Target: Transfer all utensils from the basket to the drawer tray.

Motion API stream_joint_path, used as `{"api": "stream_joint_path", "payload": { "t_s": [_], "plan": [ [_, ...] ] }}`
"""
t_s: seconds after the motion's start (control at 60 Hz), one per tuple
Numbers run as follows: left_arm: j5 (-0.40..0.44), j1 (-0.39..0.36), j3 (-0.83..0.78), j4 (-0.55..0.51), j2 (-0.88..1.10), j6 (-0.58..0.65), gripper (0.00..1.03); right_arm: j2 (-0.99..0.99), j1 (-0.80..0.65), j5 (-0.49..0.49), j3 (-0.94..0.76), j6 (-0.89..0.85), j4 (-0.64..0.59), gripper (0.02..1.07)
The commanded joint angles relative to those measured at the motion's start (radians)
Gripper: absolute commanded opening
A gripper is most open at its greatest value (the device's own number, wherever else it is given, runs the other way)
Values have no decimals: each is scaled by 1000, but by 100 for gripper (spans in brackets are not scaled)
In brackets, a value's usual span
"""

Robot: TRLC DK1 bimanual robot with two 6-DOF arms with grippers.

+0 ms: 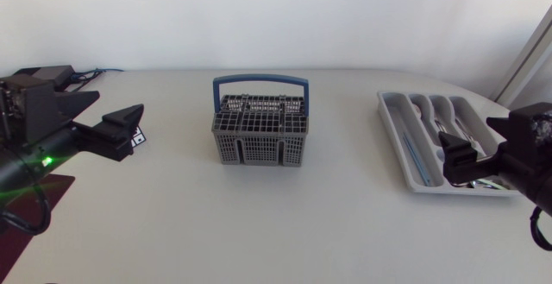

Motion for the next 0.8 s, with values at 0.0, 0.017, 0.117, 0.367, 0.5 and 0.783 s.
{"api": "stream_joint_path", "payload": {
  "t_s": [0.0, 0.017, 0.117, 0.367, 0.5, 0.783],
  "plan": [
    [-8, 31, -69, 35, -57, -40, 99, -45, -15, 10, -55, -28, 21, 103],
    [-8, 37, -83, 46, -72, -49, 99, -56, -20, 10, -64, -30, 24, 103],
    [-8, 67, -126, 66, -120, -55, 99, -113, -31, 10, -103, -27, 35, 103],
    [-20, 105, -248, 86, -230, -62, 98, -242, -8, 17, -189, 66, 49, 103],
    [-24, 112, -289, 65, -299, -79, 98, -310, 4, 20, -235, 116, 57, 103],
    [-31, 126, -375, 23, -442, -112, 98, -453, 29, 28, -330, 219, 73, 103]
  ]
}}
